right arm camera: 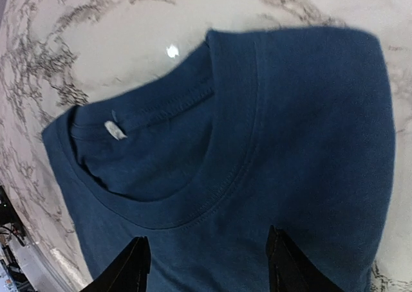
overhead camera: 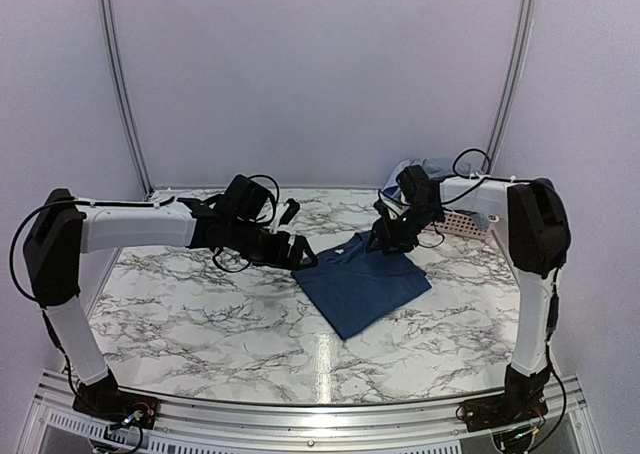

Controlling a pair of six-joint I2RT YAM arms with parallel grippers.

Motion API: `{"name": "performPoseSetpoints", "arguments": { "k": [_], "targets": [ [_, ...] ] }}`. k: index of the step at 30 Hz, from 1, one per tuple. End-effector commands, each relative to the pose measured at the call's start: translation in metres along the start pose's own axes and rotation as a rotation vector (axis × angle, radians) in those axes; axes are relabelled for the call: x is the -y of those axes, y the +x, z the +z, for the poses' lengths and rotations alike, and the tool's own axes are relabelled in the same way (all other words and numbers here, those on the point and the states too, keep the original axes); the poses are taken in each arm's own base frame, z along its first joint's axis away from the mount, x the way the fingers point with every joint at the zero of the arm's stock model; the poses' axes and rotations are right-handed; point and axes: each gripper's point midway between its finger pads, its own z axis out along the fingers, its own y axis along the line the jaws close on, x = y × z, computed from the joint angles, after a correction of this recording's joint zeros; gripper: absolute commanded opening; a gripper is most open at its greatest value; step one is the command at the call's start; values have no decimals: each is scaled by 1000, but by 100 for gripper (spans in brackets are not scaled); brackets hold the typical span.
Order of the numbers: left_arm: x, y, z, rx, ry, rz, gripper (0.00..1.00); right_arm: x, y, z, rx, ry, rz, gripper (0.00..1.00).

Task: Fold and stack the mixed laundry pile
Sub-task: Place the square-folded T-shirt at the corner of the board.

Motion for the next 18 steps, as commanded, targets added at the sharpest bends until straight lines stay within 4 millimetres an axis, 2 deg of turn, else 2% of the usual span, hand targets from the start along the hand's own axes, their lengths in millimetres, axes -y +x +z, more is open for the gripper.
{"name": "performPoseSetpoints", "arguments": {
  "k": [1, 2, 5, 8, 10, 13, 16, 18],
  "targets": [
    [-10, -15, 2, 42, -34, -35, 99, 20, 35, 14, -71, 89, -26, 57],
    [-12, -15, 2, 47, -48, -35, 99, 31, 55, 18, -106, 121, 5, 57],
    [-21, -16, -4, 54, -93, -34, 99, 47, 100, 16, -162, 172, 99, 58],
    [-34, -13, -12, 59, -141, -37, 99, 60, 139, 1, -174, 227, 183, 59],
    [-43, -13, -20, 69, -158, -50, 99, 71, 153, -17, -145, 270, 236, 62],
    [-55, -11, -29, 80, -180, -65, 99, 80, 147, -50, -49, 322, 277, 68],
    [-62, -12, -37, 86, -192, -69, 99, 82, 113, -88, 75, 427, 243, 71],
    [-65, -13, -40, 87, -196, -68, 99, 74, 97, -100, 111, 432, 226, 71]
  ]
}}
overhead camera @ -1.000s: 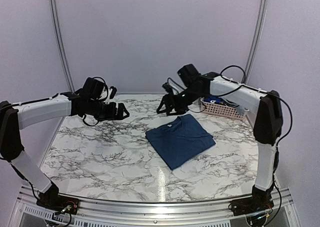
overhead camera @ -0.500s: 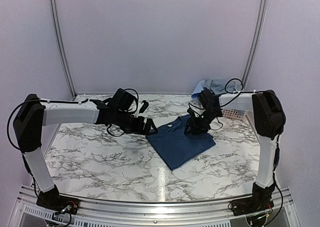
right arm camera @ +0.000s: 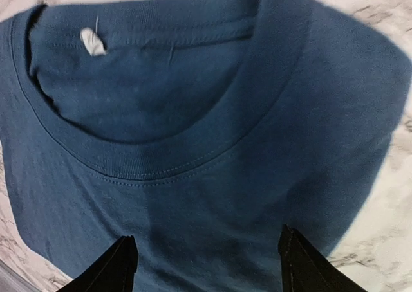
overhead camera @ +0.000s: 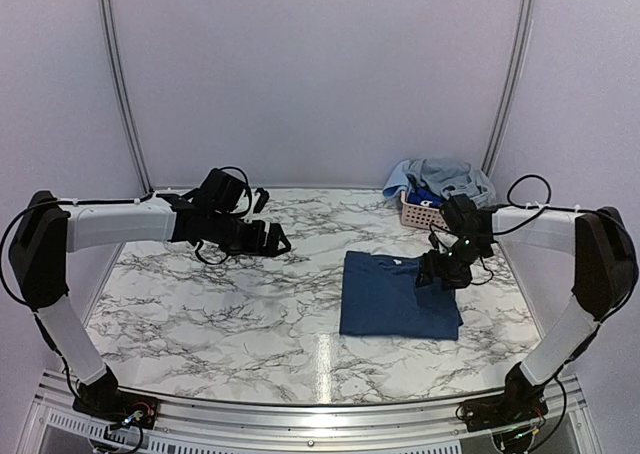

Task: Fold and stack the mixed laundry pile
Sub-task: Place the square-folded T-shirt at the corner of the board.

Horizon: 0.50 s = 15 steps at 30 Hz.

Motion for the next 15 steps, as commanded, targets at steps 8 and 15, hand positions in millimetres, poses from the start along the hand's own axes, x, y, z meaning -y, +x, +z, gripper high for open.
{"name": "performPoseSetpoints", "arguments": {
  "k": [8, 15],
  "targets": [
    [-11, -10, -15, 24, -40, 14, 99, -53, -7, -26, 33, 39, -108, 71],
    [-15, -11, -17, 31, -58, 10, 99, -67, 31, 29, -97, 85, -205, 74]
  ]
}}
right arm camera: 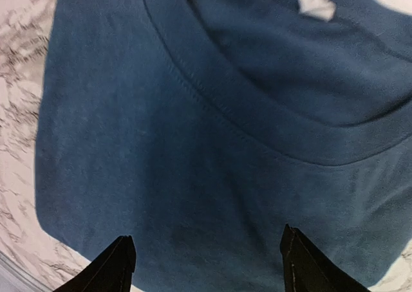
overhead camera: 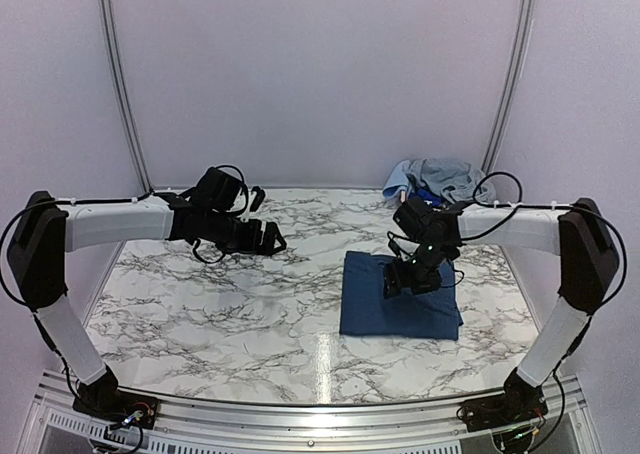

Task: Fold and stack the mixed laundry pile
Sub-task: Place the square-folded T-shirt at the corner of the board.

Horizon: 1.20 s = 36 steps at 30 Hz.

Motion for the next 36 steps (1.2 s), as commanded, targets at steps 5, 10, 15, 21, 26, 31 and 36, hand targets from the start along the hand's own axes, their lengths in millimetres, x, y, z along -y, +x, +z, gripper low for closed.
{"name": "performPoseSetpoints", "arguments": {
  "k": [5, 10, 15, 21, 26, 31, 36],
  "targets": [
    [-6, -5, -15, 22, -40, 3, 99, -21, -4, 57, -85, 4, -97, 73],
    [-19, -4, -20, 28, -73, -18, 99, -50, -66, 83, -54, -13, -193, 73],
    [-27, -7, -26, 36, -91, -26, 99, -69, -144, 104, 9, -19, -263, 73],
    [-33, -7, -31, 40, -108, -31, 99, -30, -220, 97, 128, 0, -165, 72],
    [-35, -7, -30, 36, -114, -30, 99, -25, -237, 66, 197, -17, -139, 73],
    [-33, -9, -29, 35, -105, -30, 99, -66, -228, 24, 284, -73, -216, 75],
    [-34, -8, -29, 31, -107, -33, 99, -86, -190, 30, 225, 1, -317, 74]
  ]
}}
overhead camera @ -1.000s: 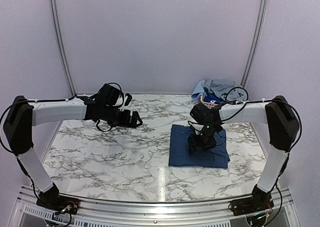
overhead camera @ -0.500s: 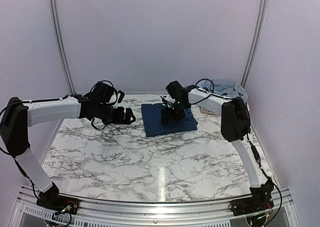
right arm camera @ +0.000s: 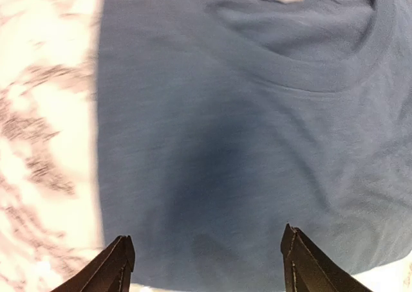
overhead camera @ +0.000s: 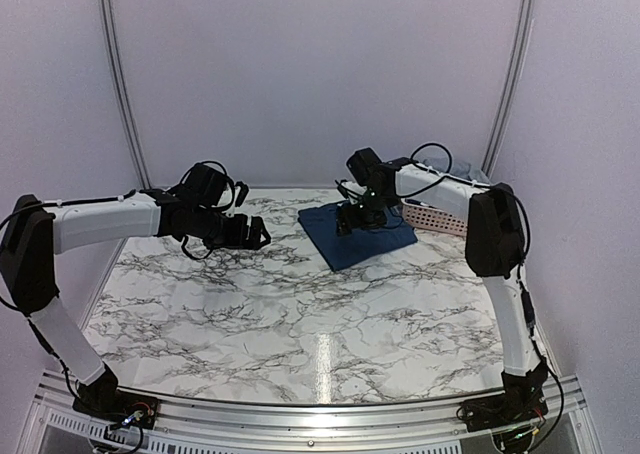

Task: Fold and stack the mixed laundry pile
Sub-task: Place the square-folded T-shirt at the corner of the board.

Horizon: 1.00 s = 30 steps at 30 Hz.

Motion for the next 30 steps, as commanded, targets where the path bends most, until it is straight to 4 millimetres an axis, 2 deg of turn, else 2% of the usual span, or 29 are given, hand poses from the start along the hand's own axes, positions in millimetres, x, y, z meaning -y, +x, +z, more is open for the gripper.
{"name": "performPoseSetpoints", "arguments": {
  "k": [1, 8, 12, 17, 20, 25, 28, 30],
  "targets": [
    [-4, -1, -8, 0, -12, 5, 99, -36, 12, -14, -2, 47, -117, 74],
    [-6, -1, -13, 8, -26, 6, 99, -56, 77, -7, -148, -5, -100, 62],
    [-6, 0, -12, 4, -27, 3, 99, -67, 85, 9, -151, -76, -64, 60],
    [-7, 2, -10, -2, -29, 1, 99, -78, 62, 39, -118, -114, -53, 61],
    [-9, 3, -12, -2, -37, 6, 99, -78, 32, 47, -68, -111, -50, 61],
    [-11, 3, -16, 3, -47, 6, 99, -60, 0, 60, -7, -117, 0, 61],
    [-12, 3, -16, 1, -47, 5, 99, -54, -14, 54, 22, -148, 14, 61],
    [-11, 3, -15, 1, -43, 2, 99, -59, -20, 42, 39, -173, -2, 61]
  ]
}}
